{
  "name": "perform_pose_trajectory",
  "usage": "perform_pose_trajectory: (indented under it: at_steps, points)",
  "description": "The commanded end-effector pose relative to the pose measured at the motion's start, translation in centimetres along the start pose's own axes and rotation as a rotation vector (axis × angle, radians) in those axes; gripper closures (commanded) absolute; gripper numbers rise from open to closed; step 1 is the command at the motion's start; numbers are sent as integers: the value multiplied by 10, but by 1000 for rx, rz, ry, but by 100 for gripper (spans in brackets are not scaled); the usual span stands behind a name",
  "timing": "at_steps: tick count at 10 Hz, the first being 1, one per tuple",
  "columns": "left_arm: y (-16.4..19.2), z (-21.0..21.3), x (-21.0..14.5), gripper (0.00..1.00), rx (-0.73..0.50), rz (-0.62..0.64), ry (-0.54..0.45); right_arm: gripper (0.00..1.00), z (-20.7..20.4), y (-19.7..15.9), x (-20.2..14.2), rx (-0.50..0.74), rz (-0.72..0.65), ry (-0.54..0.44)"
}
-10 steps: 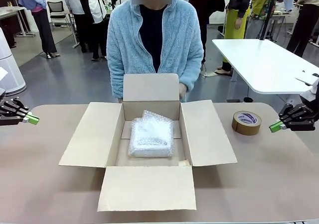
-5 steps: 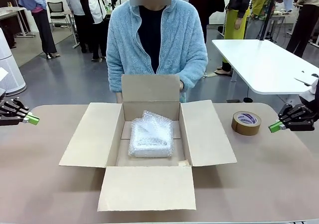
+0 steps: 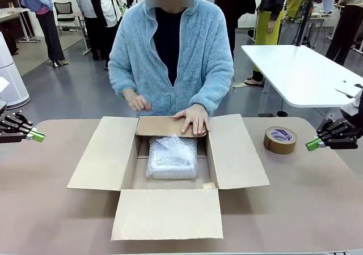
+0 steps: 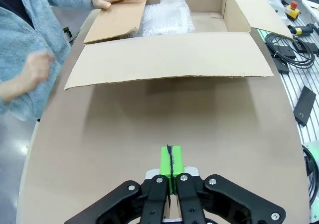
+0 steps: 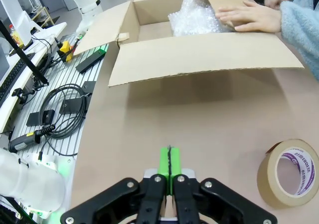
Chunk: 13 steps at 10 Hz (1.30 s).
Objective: Wrap the clocks to prevent damage.
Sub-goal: Push the right (or left) flap of the Package Box to close it.
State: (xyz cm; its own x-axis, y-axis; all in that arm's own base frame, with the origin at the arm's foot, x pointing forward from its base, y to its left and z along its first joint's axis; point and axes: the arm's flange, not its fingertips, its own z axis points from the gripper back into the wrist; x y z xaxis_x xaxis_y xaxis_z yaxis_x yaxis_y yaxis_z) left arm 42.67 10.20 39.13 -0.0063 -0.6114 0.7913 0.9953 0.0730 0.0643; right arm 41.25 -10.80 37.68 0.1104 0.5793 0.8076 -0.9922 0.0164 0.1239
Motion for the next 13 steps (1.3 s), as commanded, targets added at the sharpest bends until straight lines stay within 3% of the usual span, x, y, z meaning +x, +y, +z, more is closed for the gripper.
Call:
perform_pose_trajectory:
  at_steps: [1,13]
  points:
    - [-2,0,2,99,16,-6,-6,99,-1,1,-2,6,11,-11]
    - [-2,0,2,99,16,-6,-6,99,-1,1,-2,6,11,-11]
